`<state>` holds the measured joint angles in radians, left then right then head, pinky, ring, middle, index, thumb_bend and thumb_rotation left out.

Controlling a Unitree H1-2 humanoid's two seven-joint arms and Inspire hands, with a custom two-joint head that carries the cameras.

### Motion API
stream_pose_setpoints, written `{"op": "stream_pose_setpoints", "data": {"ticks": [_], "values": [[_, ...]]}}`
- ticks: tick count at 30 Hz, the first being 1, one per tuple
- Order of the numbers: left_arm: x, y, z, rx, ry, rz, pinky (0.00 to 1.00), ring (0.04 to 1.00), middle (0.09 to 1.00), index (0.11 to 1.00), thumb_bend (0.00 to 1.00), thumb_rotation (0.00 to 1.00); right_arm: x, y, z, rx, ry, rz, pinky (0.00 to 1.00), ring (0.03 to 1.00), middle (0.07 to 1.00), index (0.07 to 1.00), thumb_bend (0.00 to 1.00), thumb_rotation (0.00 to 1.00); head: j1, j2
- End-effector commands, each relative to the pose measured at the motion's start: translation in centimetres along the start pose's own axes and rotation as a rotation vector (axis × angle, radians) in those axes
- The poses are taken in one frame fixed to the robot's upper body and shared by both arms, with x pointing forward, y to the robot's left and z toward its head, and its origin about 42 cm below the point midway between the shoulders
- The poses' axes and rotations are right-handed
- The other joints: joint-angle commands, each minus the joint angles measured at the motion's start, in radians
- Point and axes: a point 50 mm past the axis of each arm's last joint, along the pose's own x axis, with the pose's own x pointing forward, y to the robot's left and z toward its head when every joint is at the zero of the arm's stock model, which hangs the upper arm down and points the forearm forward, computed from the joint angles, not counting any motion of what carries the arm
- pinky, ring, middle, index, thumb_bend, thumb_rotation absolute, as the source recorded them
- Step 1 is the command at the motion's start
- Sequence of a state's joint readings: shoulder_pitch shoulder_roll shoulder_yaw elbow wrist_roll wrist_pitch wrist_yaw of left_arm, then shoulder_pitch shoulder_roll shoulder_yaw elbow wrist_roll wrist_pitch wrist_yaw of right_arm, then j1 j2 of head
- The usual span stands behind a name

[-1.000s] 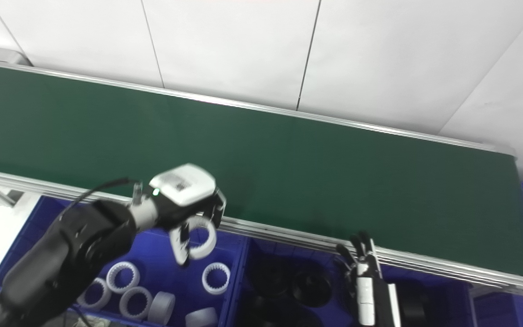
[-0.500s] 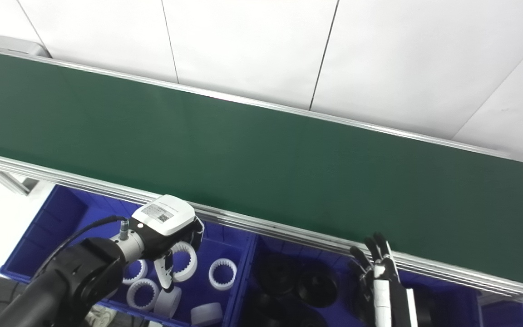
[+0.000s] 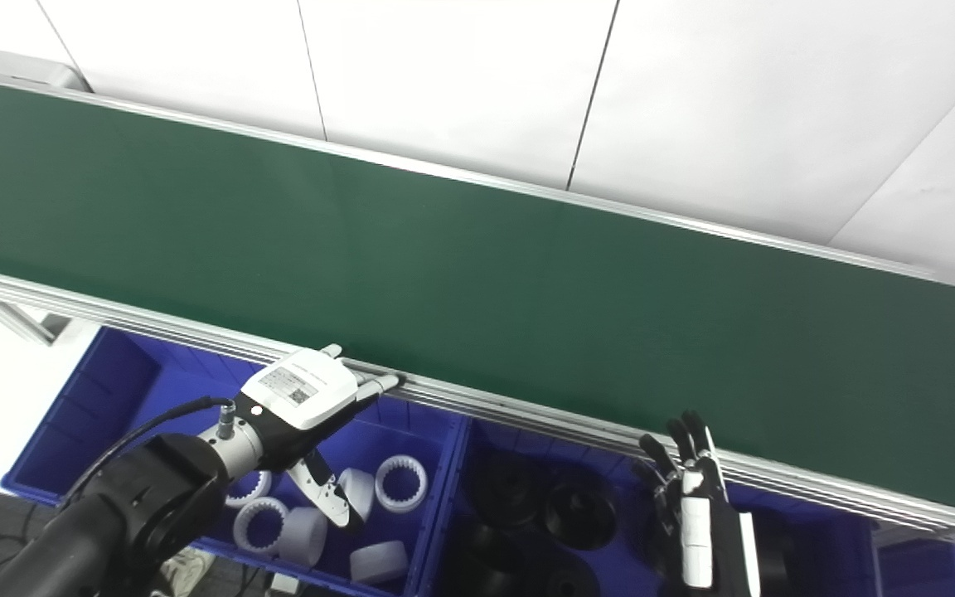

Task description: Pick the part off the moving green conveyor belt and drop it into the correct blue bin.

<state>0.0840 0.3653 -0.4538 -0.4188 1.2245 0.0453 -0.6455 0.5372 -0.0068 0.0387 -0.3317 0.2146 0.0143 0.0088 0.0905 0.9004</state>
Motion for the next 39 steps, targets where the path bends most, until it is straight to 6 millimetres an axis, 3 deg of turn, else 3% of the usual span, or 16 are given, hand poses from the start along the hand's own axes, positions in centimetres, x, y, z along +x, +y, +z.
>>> {"op": "stream_pose_setpoints", "data": {"ticks": [1,6,11,12,15,17,19,22,27,34,39], "values": [[-0.7,1.6,0.3,-0.015,-0.025,0.084,1.00,0.991,1.000,0.968,0.91,0.61,-0.2,0.4,0.9,0.006,-0.028,0.014,0.81,0.869,0.944,0.962,0.78,0.82,-0.005,0.000],[-2.4,2.9,1.2,-0.207,-0.125,0.270,0.98,0.942,0.965,0.924,0.89,0.55,-0.2,0.3,0.7,0.003,-0.030,0.019,0.82,0.870,0.942,0.960,0.78,0.82,-0.034,0.001],[-4.2,4.0,2.0,-0.526,-0.248,0.465,0.92,0.898,0.911,0.906,0.76,0.51,-0.2,0.9,0.4,-0.003,-0.027,0.016,0.80,0.856,0.931,0.957,0.79,0.82,-0.104,-0.003],[-4.6,3.9,2.0,-0.695,-0.298,0.485,0.91,0.894,0.907,0.903,0.75,0.50,-0.2,1.3,0.2,-0.008,-0.027,0.015,0.80,0.855,0.930,0.957,0.79,0.83,-0.184,-0.011],[-5.1,3.1,2.1,-1.087,-0.421,0.520,0.82,0.898,0.915,0.902,0.70,0.57,-0.2,2.7,-0.5,-0.047,-0.026,0.013,0.79,0.852,0.924,0.955,0.81,0.84,-0.299,-0.030],[-5.1,2.4,2.0,-1.246,-0.452,0.536,0.81,0.888,0.911,0.901,0.70,0.60,-0.1,3.6,-1.0,-0.083,-0.034,0.012,0.80,0.858,0.924,0.956,0.79,0.87,-0.364,-0.043],[-4.7,1.3,1.8,-1.425,-0.451,0.528,0.82,0.885,0.911,0.913,0.68,0.63,0.0,4.7,-1.5,-0.115,-0.043,0.000,0.81,0.866,0.923,0.958,0.77,0.88,-0.454,-0.063],[-3.6,-0.6,1.5,-1.633,-0.405,0.505,0.94,0.948,0.964,0.976,0.69,0.62,0.2,6.3,-2.2,-0.130,-0.044,-0.016,0.81,0.874,0.924,0.953,0.77,0.90,-0.521,-0.079],[-2.1,-3.9,-0.6,-1.665,-0.272,0.488,1.00,1.000,1.000,1.000,0.76,0.64,0.5,8.7,-3.0,-0.146,-0.064,-0.053,0.85,0.922,0.950,0.940,0.73,0.92,-0.643,-0.100],[-1.3,-5.8,-3.3,-1.613,-0.230,0.445,1.00,0.998,1.000,1.000,0.79,0.66,1.3,11.2,-3.3,-0.188,-0.071,-0.114,0.89,0.976,0.999,0.920,0.67,0.95,-0.798,-0.125],[-1.2,-5.8,-3.4,-1.589,-0.236,0.444,1.00,1.000,1.000,1.000,0.84,0.68,1.8,11.6,-3.5,-0.174,-0.082,-0.123,0.88,0.966,1.000,0.908,0.63,0.96,-0.789,-0.124]]}}
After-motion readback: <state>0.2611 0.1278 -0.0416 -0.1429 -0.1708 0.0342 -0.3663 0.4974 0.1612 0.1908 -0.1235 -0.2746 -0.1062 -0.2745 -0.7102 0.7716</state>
